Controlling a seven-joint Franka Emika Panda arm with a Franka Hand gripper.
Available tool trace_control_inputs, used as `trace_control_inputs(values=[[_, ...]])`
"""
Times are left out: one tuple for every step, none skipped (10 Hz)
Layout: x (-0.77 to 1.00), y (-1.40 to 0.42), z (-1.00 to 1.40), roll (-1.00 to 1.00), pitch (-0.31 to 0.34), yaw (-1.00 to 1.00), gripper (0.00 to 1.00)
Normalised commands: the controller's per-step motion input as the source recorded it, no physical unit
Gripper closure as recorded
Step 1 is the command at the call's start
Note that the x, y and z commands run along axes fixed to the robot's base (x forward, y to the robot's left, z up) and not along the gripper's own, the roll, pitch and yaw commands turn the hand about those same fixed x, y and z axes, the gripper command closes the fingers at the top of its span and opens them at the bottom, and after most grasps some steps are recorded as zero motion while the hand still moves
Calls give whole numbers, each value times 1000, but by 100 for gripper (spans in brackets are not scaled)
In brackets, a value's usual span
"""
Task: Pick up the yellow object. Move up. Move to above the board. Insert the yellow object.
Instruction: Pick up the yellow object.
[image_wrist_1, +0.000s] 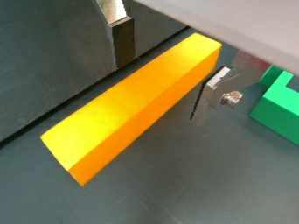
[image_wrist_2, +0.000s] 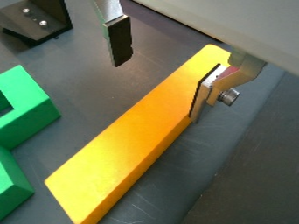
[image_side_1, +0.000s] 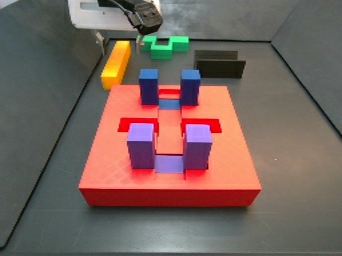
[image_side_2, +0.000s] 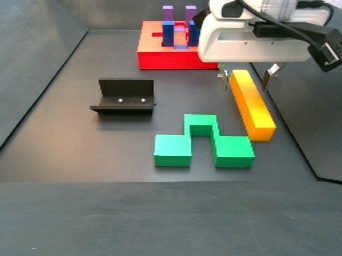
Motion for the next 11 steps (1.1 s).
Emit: trace_control_inputs(values=[[-91,189,-109,76,0,-54,0],[-146,143,-114,54,0,-89,0],[-80,0,-46,0,0,-6,0],[-149,0,-197,3,-30,-14,0],[-120,0,-400,51,-66,0,0],[-100,0,-349,47,-53,0,0],[0,0,-103,37,0,0,0],[-3,0,-66,40,0,0,0],[0,0,-217,37,-3,0,0],[0,0,-283,24,-14,0,0],[0,0,-280,46,-3,0,0]])
